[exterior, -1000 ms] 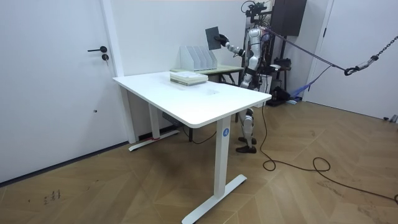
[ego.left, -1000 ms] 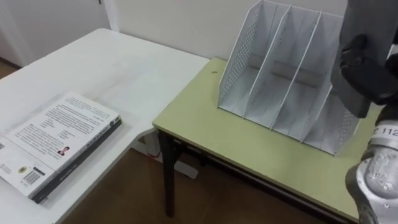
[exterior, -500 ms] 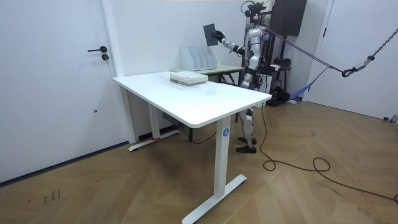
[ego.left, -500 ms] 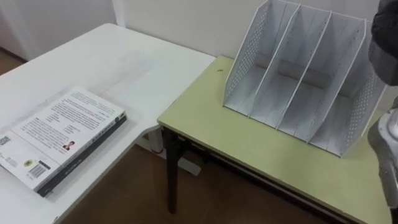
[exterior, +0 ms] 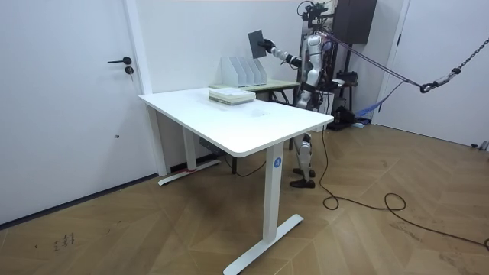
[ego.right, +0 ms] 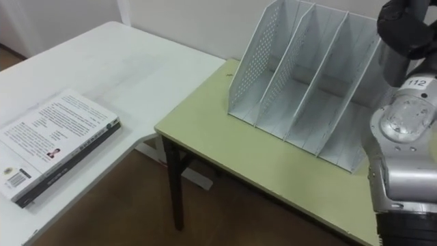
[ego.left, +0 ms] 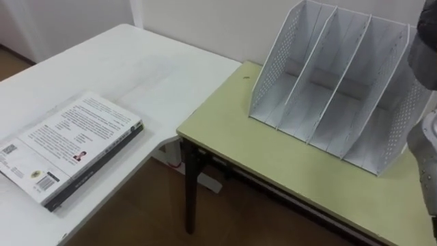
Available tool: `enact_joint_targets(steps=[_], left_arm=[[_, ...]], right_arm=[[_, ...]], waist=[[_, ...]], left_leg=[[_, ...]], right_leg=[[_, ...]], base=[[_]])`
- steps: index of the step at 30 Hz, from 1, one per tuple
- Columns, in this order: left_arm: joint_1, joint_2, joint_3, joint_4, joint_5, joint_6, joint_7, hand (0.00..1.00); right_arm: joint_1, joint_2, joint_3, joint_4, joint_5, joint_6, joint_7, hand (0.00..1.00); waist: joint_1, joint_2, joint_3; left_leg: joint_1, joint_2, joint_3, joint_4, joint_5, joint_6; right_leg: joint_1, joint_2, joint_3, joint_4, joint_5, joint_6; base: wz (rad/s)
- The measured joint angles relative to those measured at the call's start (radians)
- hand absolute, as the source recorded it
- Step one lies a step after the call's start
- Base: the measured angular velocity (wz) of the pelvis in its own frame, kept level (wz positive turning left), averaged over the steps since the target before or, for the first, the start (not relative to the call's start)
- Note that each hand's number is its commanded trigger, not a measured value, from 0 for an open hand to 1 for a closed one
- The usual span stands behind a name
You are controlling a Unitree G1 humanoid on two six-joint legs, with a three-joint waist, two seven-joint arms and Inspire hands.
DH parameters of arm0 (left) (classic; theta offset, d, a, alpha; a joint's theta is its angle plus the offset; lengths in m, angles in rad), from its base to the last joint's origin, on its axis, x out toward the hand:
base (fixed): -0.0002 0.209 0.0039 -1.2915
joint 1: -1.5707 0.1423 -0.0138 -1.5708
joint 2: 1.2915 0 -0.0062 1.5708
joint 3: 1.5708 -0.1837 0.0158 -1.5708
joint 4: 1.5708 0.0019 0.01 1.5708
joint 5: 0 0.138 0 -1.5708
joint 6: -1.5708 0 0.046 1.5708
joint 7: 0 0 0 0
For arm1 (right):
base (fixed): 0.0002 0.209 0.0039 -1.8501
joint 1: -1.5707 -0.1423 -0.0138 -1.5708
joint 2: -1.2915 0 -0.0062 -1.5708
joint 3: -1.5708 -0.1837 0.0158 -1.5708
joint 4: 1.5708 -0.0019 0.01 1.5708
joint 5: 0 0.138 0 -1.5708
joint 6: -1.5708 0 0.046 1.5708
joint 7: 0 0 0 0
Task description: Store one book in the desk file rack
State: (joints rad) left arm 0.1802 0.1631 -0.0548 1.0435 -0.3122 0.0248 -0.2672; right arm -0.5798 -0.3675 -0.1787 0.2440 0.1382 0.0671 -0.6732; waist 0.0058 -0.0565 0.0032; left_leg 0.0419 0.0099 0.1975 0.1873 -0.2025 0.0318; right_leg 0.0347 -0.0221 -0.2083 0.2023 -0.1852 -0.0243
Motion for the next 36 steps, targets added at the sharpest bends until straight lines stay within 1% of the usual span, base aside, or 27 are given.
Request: enact_joint_targets(steps=[2, 3, 4, 10, 13, 15, 18, 20, 22, 25, 29, 34, 36], left_arm=[[0.002, 0.002, 0.0, -0.01, 0.001, 0.004, 0.0, 0.0], [0.004, 0.003, 0.0, -0.016, 0.001, 0.011, 0.0, 0.0], [0.007, 0.005, 0.001, -0.029, 0.002, 0.02, -0.001, 0.0], [0.006, 0.013, 0.004, -0.044, 0.031, 0.035, -0.009, 0.0], [0.006, 0.016, 0.002, -0.046, 0.031, 0.039, -0.007, 0.0], [0.006, 0.017, 0.002, -0.046, 0.031, 0.04, -0.004, 0.0], [0.006, 0.017, 0.002, -0.05, 0.032, 0.042, 0.0, 0.0], [0.007, 0.017, 0.003, -0.054, 0.032, 0.044, 0.001, 0.0], [0.008, 0.017, 0.003, -0.069, 0.032, 0.06, 0.001, 0.0], [0.01, 0.017, 0.004, -0.076, 0.032, 0.068, 0.003, 0.0], [0.01, 0.018, 0.004, -0.082, 0.033, 0.079, 0.012, 0.0], [0.009, 0.018, 0.011, -0.081, 0.032, 0.08, 0.018, 0.0], [0.009, 0.018, 0.011, -0.08, 0.032, 0.08, 0.018, 0.0]], right_arm=[[-0.014, -0.017, 0.0, 0.02, 0.022, 0.006, 0.0, 1.0], [-0.022, -0.023, 0.0, 0.02, 0.023, 0.019, 0.0, 1.0], [-0.036, -0.025, 0.0, 0.022, 0.022, 0.026, 0.0, 1.0], [-0.106, -0.028, 0.004, 0.027, 0.021, 0.064, 0.001, 1.0], [-0.122, -0.029, 0.012, 0.027, 0.021, 0.067, 0.0, 1.0], [-0.126, -0.029, 0.013, 0.027, 0.02, 0.068, 0.0, 1.0], [-0.128, -0.029, 0.02, 0.027, 0.019, 0.069, -0.003, 1.0], [-0.128, -0.029, 0.021, 0.027, 0.021, 0.082, -0.002, 1.0], [-0.128, -0.029, 0.023, 0.027, 0.023, 0.093, 0.001, 1.0], [-0.128, -0.029, 0.037, 0.027, 0.024, 0.107, 0.004, 1.0], [-0.128, -0.031, 0.039, 0.041, 0.028, 0.109, 0.01, 1.0], [-0.133, -0.061, 0.042, 0.097, 0.028, 0.117, 0.015, 1.0], [-0.141, -0.068, 0.043, 0.121, 0.028, 0.123, 0.023, 1.0]], waist=[[0.001, -0.002, -0.0003], [0.002, -0.002, -0.0012], [0.002, -0.003, -0.0014], [0.005, -0.01, -0.0044], [0.006, -0.016, -0.0077], [0.007, -0.018, -0.0075], [0.013, -0.02, -0.0068], [0.02, -0.022, -0.007], [0.028, -0.022, -0.0073], [0.03, -0.022, -0.0074], [0.03, -0.021, -0.0078], [0.031, -0.021, -0.009], [0.031, -0.021, -0.009]], left_leg=[[-0.006, -0.001, -0.005, 0.002, 0.0, 0.001], [-0.012, -0.003, -0.006, 0.003, 0.001, 0.002], [-0.018, -0.006, -0.006, 0.003, 0.003, 0.003], [-0.021, -0.007, -0.01, 0.002, 0.004, 0.003], [-0.021, -0.005, -0.013, 0.002, 0.004, 0.003], [-0.022, -0.005, -0.017, 0.001, 0.004, 0.003], [-0.022, -0.005, -0.018, 0.001, 0.004, 0.003], [-0.021, -0.005, -0.018, 0.001, 0.004, 0.003], [-0.021, -0.005, -0.018, 0.003, 0.004, 0.003], [-0.022, -0.004, -0.02, 0.006, 0.004, 0.003], [-0.024, -0.004, -0.023, 0.008, 0.004, 0.003], [-0.031, -0.005, -0.033, 0.011, 0.004, 0.003], [-0.031, -0.006, -0.034, 0.011, 0.004, 0.003]], right_leg=[[-0.003, -0.006, -0.006, 0.0, 0.0, 0.0], [-0.007, -0.007, -0.007, 0.0, 0.0, 0.0], [-0.014, -0.004, -0.008, 0.001, 0.0, 0.0], [-0.015, -0.002, -0.016, 0.0, 0.0, 0.0], [-0.014, -0.003, -0.033, 0.001, 0.0, 0.0], [-0.013, -0.005, -0.043, 0.001, 0.0, 0.0], [-0.013, -0.006, -0.043, 0.001, 0.0, 0.0], [-0.013, -0.007, -0.045, 0.001, 0.0, 0.0], [-0.013, -0.008, -0.045, 0.002, 0.0, 0.0], [-0.012, -0.01, -0.047, 0.003, 0.0, 0.0], [-0.011, -0.01, -0.053, 0.003, 0.0, 0.0], [-0.014, -0.009, -0.06, 0.004, 0.0, 0.0], [-0.014, -0.009, -0.061, 0.003, 0.0, 0.0]], base=[[0.08], [0.04], [0.0], [0.01], [0.02], [0.04], [0.0], [0.0], [0.0], [0.0], [0.03], [0.04], [0.0]])
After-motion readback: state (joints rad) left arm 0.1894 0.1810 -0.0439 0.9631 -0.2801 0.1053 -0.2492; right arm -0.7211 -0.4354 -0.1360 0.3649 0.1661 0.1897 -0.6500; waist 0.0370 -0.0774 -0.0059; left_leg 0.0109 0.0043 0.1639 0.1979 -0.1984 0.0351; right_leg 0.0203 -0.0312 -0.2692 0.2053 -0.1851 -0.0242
